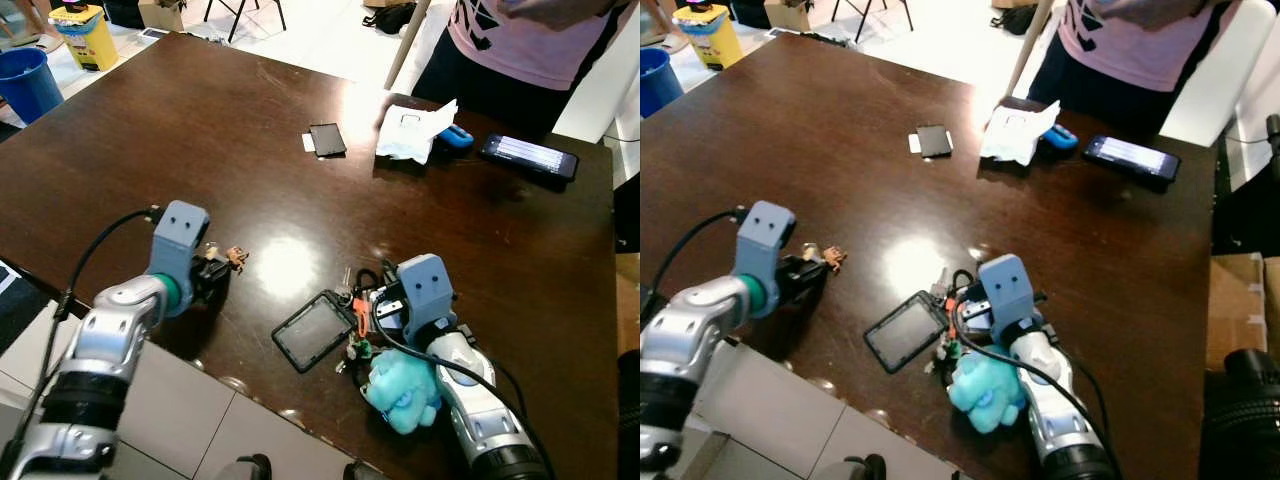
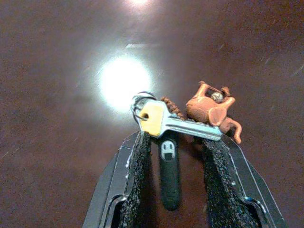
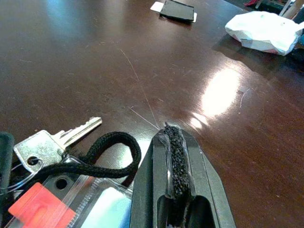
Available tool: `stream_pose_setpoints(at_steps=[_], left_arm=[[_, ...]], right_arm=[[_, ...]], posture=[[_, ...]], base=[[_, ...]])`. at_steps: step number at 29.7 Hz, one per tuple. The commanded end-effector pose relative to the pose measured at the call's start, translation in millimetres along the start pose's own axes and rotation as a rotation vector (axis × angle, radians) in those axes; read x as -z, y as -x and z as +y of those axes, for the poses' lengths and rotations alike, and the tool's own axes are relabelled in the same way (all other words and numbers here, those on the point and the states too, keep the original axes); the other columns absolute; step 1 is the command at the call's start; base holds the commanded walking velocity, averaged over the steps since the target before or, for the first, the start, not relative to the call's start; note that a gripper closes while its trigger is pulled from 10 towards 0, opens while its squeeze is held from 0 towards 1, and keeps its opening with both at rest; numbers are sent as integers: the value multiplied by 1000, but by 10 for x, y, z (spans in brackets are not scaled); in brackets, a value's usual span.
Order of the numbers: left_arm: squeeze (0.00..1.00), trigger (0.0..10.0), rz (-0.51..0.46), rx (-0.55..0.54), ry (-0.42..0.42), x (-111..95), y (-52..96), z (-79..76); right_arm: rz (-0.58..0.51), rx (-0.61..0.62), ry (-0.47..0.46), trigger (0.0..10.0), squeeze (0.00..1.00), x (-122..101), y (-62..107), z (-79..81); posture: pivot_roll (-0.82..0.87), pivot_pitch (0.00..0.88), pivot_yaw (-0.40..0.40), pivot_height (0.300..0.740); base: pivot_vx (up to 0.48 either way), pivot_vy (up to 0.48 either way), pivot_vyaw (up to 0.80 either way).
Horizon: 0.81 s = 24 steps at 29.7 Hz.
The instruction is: Hang keys on a hook
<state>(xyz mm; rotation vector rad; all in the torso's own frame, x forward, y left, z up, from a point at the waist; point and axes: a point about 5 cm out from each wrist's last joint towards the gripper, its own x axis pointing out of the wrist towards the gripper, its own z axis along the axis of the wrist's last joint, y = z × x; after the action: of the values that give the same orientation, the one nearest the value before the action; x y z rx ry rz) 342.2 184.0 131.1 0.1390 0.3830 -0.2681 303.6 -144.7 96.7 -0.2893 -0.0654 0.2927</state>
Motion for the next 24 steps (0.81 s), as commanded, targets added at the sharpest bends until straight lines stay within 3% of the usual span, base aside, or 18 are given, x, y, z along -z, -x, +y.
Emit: stream_pose_setpoints(at_steps=[1, 2, 4, 5, 6, 7, 13, 24], left_arm=[[90, 7137, 20, -50, -35, 72, -9, 41], [82, 4510, 28, -65, -65, 93, -12, 44], [75, 4157, 33, -83, -96, 112, -12, 50], [0, 745, 38, -101, -119, 140, -8, 62], [0, 745, 38, -101, -119, 140, -8, 62], [0, 0, 43, -123, -139, 169, -3, 79], [0, 0, 45, -180, -162, 213, 3, 112], [0, 0, -10, -205, -109, 146, 16, 127]], right_arm=[[102, -15, -23, 10000, 0, 219, 104, 74], [101, -14, -24, 10000, 0, 217, 105, 74], [101, -13, -24, 10000, 0, 217, 107, 75], [101, -12, -25, 10000, 0, 219, 112, 74], [101, -12, -25, 10000, 0, 219, 112, 74], [102, -11, -25, 10000, 0, 222, 115, 74], [103, -13, -28, 10000, 0, 221, 112, 83], [99, -20, -27, 10000, 0, 209, 90, 90]], posture=[[3, 125, 110, 740], [1, 126, 112, 740], [1, 126, 112, 740], [1, 126, 112, 740], [1, 126, 112, 740], [1, 126, 112, 740], [11, 131, 111, 740], [17, 130, 107, 740]], base=[[0, 0, 0], [0, 0, 0], [0, 0, 0], [0, 0, 0], [0, 0, 0], [0, 0, 0], [0, 0, 0], [0, 0, 0]])
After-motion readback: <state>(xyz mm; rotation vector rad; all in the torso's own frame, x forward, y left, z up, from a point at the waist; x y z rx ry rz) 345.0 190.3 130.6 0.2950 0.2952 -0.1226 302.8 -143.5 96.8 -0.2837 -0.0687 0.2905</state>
